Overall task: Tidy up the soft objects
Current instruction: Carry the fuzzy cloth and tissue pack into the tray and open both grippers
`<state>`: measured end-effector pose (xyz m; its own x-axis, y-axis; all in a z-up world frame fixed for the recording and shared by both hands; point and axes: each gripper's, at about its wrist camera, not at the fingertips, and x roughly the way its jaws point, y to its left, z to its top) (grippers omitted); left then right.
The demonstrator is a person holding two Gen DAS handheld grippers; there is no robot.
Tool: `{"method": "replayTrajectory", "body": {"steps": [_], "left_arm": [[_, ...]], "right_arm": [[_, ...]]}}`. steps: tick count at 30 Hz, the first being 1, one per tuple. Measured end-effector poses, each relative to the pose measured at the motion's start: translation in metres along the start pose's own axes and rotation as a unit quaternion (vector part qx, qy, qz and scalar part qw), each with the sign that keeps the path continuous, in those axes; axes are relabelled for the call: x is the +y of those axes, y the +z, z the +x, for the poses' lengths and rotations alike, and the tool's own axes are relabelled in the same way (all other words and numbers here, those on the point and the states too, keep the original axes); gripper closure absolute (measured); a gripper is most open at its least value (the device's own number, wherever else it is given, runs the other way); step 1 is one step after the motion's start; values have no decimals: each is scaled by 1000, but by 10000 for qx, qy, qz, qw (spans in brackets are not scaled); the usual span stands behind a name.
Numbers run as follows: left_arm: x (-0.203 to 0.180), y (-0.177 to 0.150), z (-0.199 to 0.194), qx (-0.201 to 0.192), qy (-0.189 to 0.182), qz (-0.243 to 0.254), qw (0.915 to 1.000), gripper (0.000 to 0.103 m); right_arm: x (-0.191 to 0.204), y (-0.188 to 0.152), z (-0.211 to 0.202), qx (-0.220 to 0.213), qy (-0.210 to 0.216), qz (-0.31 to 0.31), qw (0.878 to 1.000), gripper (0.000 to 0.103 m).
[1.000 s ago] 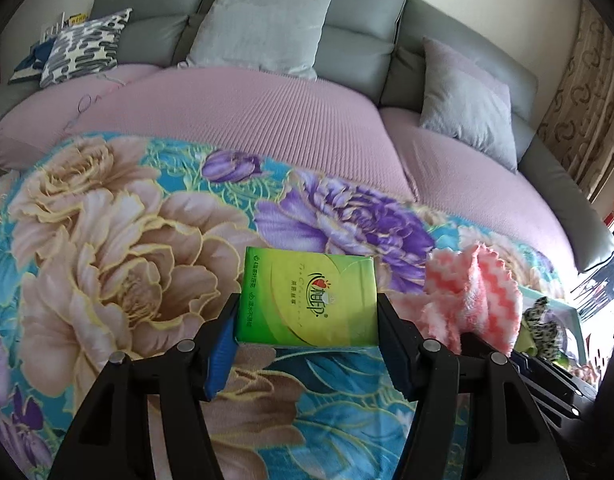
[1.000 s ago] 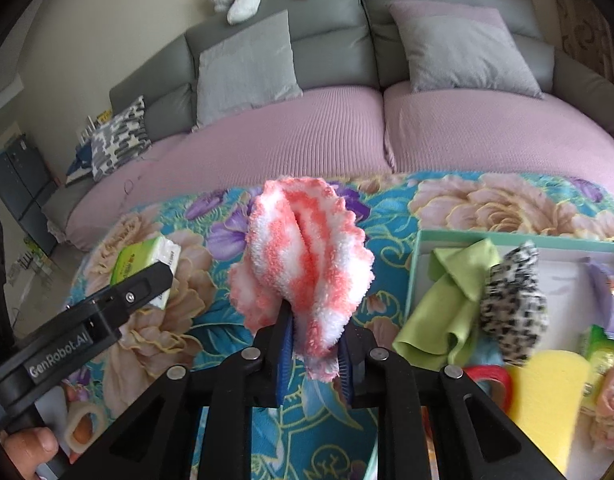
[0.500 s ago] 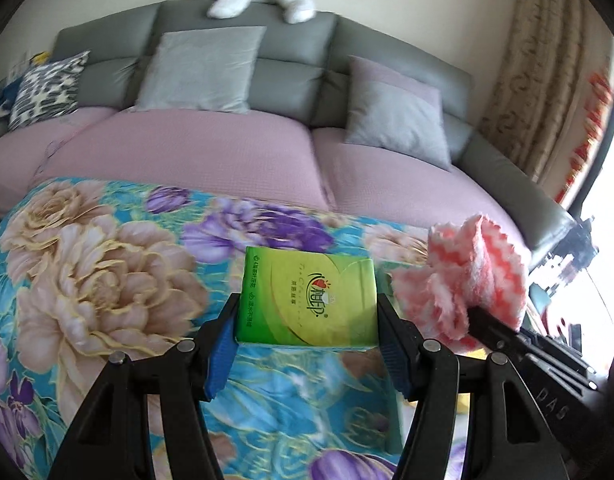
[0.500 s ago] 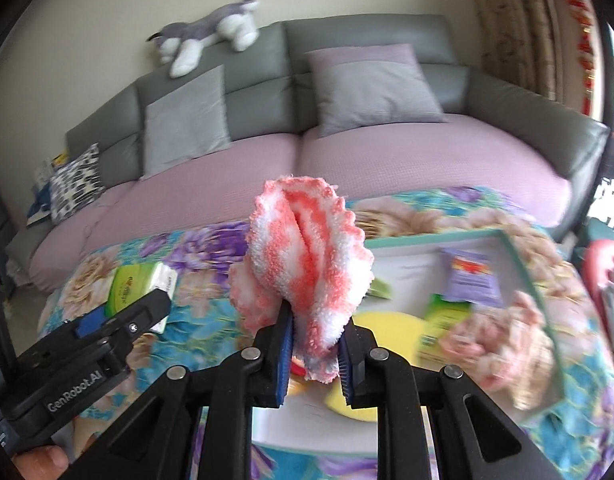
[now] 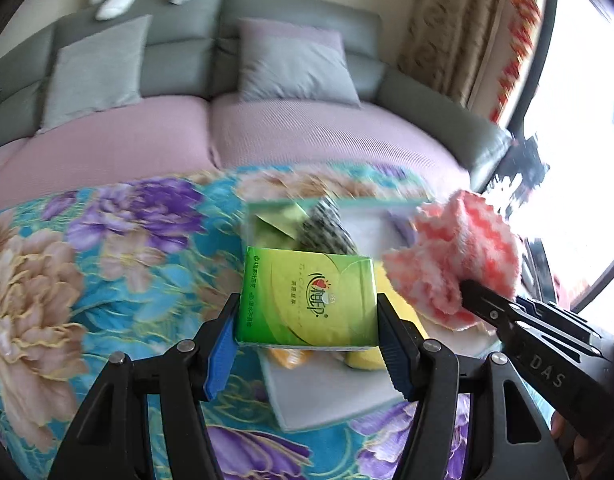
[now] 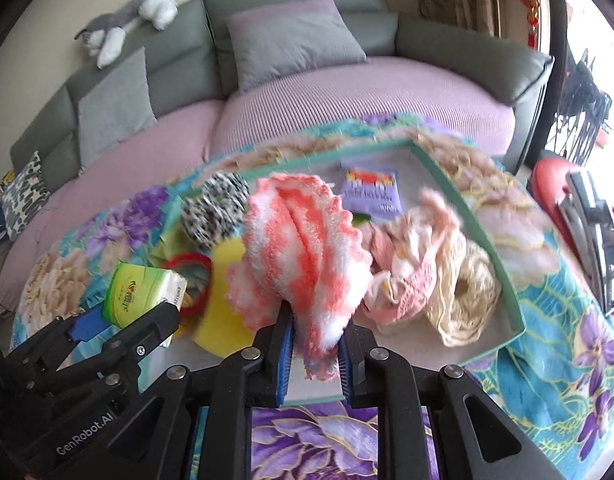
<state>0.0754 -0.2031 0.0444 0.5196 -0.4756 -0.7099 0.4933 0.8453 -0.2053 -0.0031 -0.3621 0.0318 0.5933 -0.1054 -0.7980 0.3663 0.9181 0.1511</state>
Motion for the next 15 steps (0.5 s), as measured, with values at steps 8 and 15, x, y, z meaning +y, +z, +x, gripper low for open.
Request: {"method": "replayTrajectory", "body": {"steps": [8,15], "left_arm": [[-16,-19,36,592,177,199,9979,38],[-22,-25,44,690,341,369,9964,38]], "right_arm": [[-9,-8,14,212,9,44,9998,82],[-8,-9,12,209,42,58,9998,79]]}}
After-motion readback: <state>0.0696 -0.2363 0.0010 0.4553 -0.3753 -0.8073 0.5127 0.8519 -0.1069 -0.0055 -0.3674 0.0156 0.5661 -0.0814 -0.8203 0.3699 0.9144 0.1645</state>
